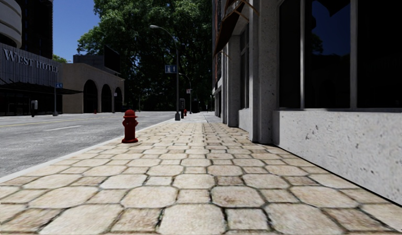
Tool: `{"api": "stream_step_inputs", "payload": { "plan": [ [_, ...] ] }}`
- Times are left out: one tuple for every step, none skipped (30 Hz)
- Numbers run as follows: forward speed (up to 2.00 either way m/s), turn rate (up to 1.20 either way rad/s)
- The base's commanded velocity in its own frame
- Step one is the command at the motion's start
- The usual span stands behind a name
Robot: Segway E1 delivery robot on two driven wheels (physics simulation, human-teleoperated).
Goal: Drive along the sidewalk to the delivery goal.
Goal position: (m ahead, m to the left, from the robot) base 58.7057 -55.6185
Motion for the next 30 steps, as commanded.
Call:
{"api": "stream_step_inputs", "payload": {
  "plan": [
    [1.98,0.0],
    [1.98,0.0],
    [1.98,0.0],
    [1.98,0.0],
    [1.98,0.0],
    [1.98,0.0],
    [1.98,0.0],
    [1.98,0.0],
    [1.98,0.0],
    [1.98,0.0],
    [1.98,0.0],
    [1.98,0.0],
    [1.98,0.0],
    [1.98,0.0],
    [1.98,0.0],
    [1.98,0.0],
    [1.98,0.0],
    [1.98,0.0],
    [1.98,0.0],
    [1.98,0.0],
    [1.98,0.0],
    [1.98,0.0],
    [1.98,0.0],
    [1.98,0.0],
    [1.98,0.0],
    [1.98,0.0],
    [1.98,0.0],
    [1.98,0.0],
    [1.98,0.0],
    [1.98,0.0]
  ]
}}
